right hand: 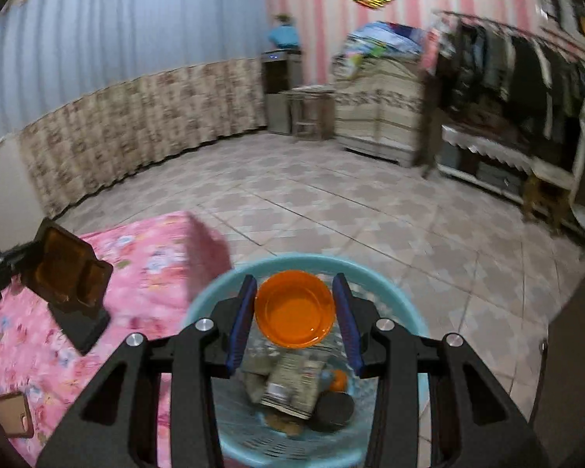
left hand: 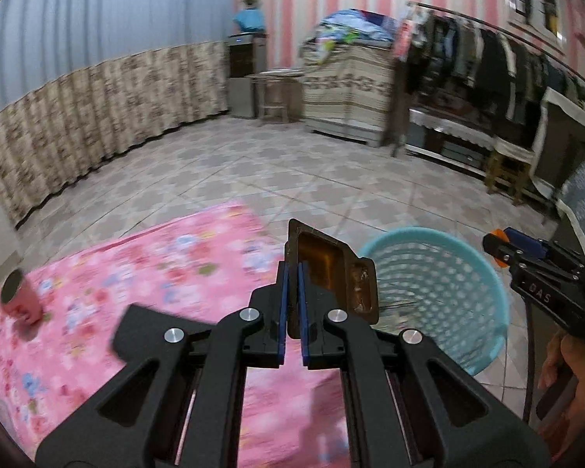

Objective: Collect trash
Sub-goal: 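Carry the brown tray and orange lid over the teal basket, then open the left tool to drop the brown tray into the basket, then open the right tool to drop the orange lid into the basket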

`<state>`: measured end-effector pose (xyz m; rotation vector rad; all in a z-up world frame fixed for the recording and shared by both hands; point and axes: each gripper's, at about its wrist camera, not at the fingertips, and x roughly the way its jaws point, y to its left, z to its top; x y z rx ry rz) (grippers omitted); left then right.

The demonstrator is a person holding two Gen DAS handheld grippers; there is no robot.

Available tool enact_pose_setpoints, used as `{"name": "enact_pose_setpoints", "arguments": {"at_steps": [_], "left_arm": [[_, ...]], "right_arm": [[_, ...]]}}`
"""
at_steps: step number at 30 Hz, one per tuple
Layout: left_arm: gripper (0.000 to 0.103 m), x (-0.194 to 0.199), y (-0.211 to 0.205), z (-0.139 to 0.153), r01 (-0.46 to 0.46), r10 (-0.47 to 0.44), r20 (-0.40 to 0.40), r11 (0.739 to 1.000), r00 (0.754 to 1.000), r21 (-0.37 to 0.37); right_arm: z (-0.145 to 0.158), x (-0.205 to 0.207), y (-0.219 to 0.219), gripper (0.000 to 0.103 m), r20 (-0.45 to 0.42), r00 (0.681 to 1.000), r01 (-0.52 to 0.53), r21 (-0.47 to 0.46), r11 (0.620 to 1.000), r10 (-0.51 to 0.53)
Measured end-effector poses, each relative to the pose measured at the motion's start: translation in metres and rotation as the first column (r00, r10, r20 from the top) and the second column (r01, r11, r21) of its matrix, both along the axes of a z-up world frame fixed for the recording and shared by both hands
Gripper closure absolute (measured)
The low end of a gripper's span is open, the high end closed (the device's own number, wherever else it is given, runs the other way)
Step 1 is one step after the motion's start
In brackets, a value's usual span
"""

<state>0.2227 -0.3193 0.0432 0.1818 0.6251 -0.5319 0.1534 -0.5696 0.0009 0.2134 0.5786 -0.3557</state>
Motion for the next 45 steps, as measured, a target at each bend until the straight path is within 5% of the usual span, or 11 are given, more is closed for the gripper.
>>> {"name": "enact_pose_setpoints", "arguments": {"at_steps": [9,16,18,20,29,37,43,45], "left_arm": [[0.099,-0.003,-0.095,-0.040,0.105,-0.102,-0.055,0.994,0.993,0.038],[0.098,0.019,-0.105,-0.059,0.101,-0.098,-0.118,0.995,0.988,0.022],[0.083,0.020,-0.105,-0.060,0.100,-0.097,-0.124,0.995,0.988,0.020],[0.043,0.019,-0.101,-0.059,0.088,-0.085,-0.112,0.996,0.990,0.019],[0.010,0.002,-0.061,-0.041,-0.018,0.017,0.029,0.998,0.999,0.053],[0.005,-0.003,-0.013,-0.022,-0.120,0.117,0.103,0.992,0.988,0.024],[0.005,-0.003,0.022,-0.016,-0.168,0.170,0.081,0.985,0.982,-0.025],[0.005,-0.005,0.034,-0.014,-0.183,0.186,0.078,0.982,0.979,-0.046]], "right_arm": [[-0.018,-0.013,-0.045,0.063,-0.016,0.997,0.070,0.042,0.997,-0.070],[-0.027,-0.003,-0.049,0.063,-0.031,0.998,0.064,0.056,0.996,-0.063],[-0.026,-0.002,-0.045,0.063,-0.032,0.998,0.064,0.059,0.996,-0.063],[-0.027,-0.002,-0.045,0.063,-0.034,0.997,0.068,0.061,0.996,-0.066],[-0.034,0.003,-0.041,0.062,-0.046,0.997,0.067,0.060,0.996,-0.064],[-0.045,0.025,-0.016,0.062,-0.077,0.997,0.025,0.054,0.998,-0.021],[-0.053,0.046,0.004,0.062,-0.109,0.994,-0.009,0.048,0.999,0.014],[-0.054,0.049,0.004,0.054,-0.107,0.994,-0.013,0.051,0.999,0.019]]}}
